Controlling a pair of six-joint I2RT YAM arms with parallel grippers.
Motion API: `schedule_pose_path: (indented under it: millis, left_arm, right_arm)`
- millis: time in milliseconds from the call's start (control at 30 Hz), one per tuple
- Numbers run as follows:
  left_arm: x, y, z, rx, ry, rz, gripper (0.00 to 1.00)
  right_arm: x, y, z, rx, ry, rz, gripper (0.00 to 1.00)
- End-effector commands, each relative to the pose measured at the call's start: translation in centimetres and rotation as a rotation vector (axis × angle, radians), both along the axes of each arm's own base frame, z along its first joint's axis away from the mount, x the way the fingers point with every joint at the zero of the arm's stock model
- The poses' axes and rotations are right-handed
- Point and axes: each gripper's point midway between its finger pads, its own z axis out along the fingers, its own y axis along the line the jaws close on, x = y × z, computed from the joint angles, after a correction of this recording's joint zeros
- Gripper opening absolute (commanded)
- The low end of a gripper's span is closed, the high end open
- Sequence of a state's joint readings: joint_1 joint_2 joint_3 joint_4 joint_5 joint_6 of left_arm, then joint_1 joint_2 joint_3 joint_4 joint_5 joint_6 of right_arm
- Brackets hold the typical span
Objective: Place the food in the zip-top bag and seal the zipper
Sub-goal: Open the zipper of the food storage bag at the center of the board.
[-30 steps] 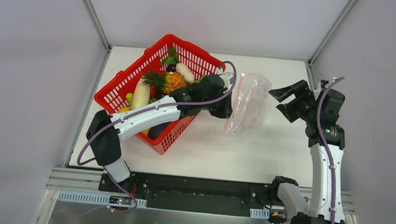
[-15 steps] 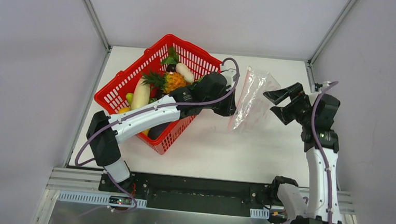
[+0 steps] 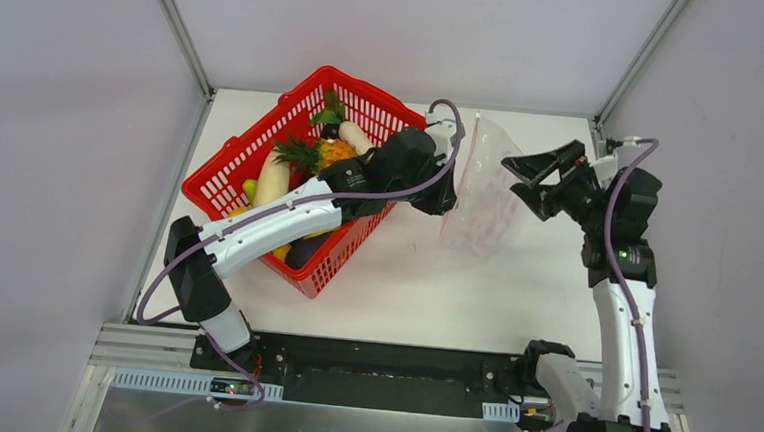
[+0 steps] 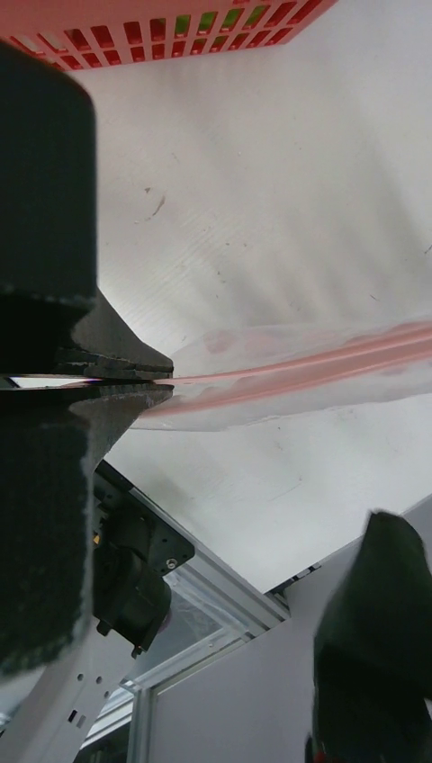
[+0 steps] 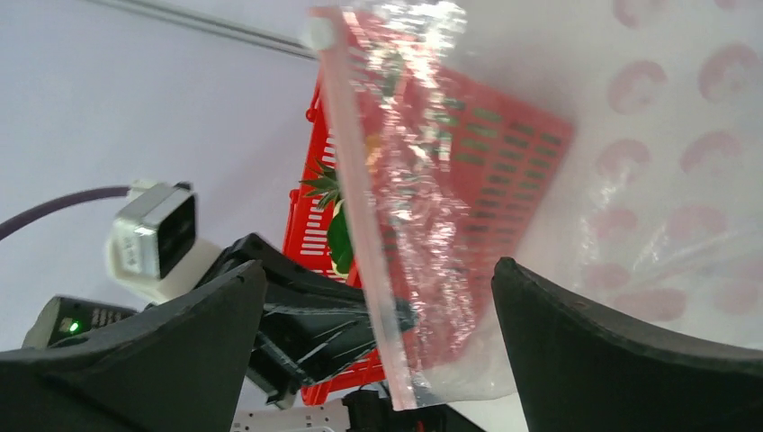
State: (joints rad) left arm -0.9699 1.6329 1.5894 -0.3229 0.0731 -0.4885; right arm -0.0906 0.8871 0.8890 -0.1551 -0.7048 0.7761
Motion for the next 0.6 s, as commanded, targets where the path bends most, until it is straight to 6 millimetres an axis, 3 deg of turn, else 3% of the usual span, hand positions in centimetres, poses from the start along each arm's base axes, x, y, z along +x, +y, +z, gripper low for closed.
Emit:
schedule_pose_path:
  millis: [0, 100, 333, 567]
  left_arm:
    - [-0.8, 0.3, 4.1, -0.031, -0.078, -0.029, 0.00]
    - [-0.8, 0.2, 4.4, -0.030, -0.083, -0.026, 0.00]
    - [-0.9, 0.6, 4.3, -0.007, -0.091, -0.011, 0.00]
    - [-0.8, 1.3, 4.3, 0.011, -0.106, -0.002, 0.00]
  right_arm:
    - [-1.1, -0.1, 2.4, -0.257, -0.089, 0.004, 0.99]
    - [-1.2, 0.9, 2.4, -0.355, -0.078, -0.001, 0.88]
    - [-1.0, 4.0, -0.1, -0.565, -0.014, 0.017, 0.66]
    - [-0.6, 5.9, -0.2, -0.578, -0.044, 0.045, 0.40]
